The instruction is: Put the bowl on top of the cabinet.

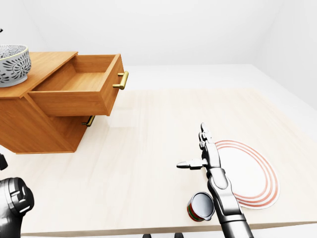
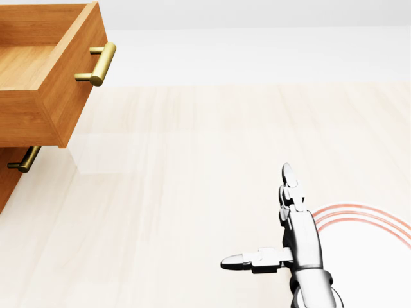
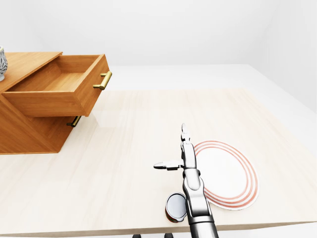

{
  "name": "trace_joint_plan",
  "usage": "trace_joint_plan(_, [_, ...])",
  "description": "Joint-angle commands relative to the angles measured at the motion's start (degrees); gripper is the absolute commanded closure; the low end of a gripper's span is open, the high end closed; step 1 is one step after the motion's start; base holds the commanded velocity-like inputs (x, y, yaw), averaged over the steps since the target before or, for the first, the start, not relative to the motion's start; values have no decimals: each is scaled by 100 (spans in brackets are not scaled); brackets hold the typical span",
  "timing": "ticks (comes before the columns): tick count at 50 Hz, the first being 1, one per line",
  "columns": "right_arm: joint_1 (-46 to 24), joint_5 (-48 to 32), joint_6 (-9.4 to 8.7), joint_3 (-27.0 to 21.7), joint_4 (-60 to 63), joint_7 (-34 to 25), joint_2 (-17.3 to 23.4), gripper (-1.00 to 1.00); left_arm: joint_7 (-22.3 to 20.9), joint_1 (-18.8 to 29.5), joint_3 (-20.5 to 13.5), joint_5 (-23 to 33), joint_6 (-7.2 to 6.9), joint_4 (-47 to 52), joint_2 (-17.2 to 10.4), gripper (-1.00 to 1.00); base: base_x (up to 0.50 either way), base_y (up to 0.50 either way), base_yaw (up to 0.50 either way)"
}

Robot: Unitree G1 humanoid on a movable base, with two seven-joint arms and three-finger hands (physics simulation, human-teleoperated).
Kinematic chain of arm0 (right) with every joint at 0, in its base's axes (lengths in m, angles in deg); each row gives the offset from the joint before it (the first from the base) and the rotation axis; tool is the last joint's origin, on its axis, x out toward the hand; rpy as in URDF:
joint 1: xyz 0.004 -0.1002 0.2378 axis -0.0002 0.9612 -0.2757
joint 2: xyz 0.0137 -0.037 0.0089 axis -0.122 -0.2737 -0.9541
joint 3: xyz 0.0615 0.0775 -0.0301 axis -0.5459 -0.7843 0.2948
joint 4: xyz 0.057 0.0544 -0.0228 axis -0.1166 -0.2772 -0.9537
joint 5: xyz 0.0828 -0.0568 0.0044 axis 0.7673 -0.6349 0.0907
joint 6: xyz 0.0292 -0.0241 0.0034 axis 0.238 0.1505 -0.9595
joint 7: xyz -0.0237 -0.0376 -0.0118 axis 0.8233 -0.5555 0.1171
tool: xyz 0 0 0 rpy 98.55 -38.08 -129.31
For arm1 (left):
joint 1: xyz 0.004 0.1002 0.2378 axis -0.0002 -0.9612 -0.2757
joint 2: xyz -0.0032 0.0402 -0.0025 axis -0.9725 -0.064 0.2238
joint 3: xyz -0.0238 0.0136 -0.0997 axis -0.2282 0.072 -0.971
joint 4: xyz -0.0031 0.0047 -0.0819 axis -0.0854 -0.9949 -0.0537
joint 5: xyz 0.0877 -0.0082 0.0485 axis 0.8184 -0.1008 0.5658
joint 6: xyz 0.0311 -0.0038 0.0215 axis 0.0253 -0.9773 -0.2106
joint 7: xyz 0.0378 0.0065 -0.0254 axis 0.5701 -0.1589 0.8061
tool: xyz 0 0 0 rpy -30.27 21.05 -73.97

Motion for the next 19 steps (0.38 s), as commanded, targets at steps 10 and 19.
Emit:
trace_joint_plan(10, [5, -11, 1, 0, 18, -6, 2, -100, -700, -771, -371, -670, 0, 2418, 330, -100, 0, 0, 0])
trace_joint_plan(19, [42, -22, 7, 12, 67, -7, -2, -100, -728, -1014, -389, -597, 0, 2676, 511, -100, 0, 0, 0])
